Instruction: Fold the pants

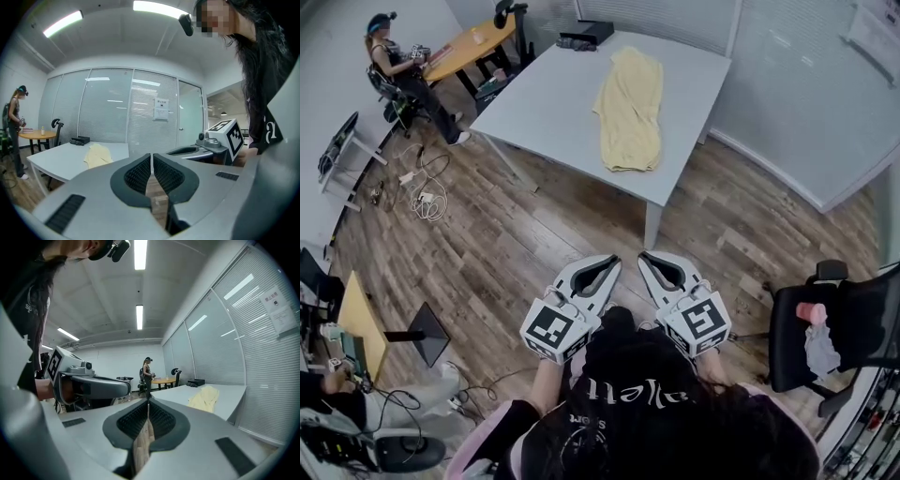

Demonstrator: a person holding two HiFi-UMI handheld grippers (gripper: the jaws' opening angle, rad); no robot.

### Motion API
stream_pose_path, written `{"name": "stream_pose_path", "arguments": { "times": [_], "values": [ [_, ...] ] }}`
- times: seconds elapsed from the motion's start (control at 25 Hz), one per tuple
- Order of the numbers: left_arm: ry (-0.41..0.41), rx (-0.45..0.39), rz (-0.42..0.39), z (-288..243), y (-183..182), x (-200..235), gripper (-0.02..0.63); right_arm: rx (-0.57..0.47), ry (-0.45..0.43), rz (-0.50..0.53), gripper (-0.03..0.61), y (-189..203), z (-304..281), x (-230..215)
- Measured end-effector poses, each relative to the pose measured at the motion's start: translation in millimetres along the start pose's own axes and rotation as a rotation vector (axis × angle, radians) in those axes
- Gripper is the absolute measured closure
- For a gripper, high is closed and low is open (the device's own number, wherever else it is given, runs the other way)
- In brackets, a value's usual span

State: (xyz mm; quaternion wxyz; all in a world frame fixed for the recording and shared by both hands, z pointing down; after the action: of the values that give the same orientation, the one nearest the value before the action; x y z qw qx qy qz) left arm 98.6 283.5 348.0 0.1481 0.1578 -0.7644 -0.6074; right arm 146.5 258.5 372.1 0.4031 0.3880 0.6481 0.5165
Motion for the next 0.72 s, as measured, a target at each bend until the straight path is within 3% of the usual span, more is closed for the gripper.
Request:
{"name": "stream_pose_path", "arguments": {
  "times": [0.48,0.72],
  "values": [
    [-0.008,0.025,-0.006,-24.6,3.7,9.0,0.577,0.017,-0.016,-0.004,0.552,6.1,-13.1,-27.7],
    [-0.003,0.024,0.000,-37.6,5.0,37.3,0.577,0.029,-0.010,-0.013,0.552,6.2,-37.9,-41.5]
  ]
}}
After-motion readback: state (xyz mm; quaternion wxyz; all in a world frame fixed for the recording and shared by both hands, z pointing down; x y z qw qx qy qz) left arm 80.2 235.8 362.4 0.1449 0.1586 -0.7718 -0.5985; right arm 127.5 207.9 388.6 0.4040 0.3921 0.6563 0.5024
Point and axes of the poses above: the fingertips, and each gripper's own axes: z backward along the fingers, x to its left, y out of its underside, the point moved 1 cm from there along z, backward along the fingers, and after that the axes turned 8 degrees about -y, right-handed, at the moved point
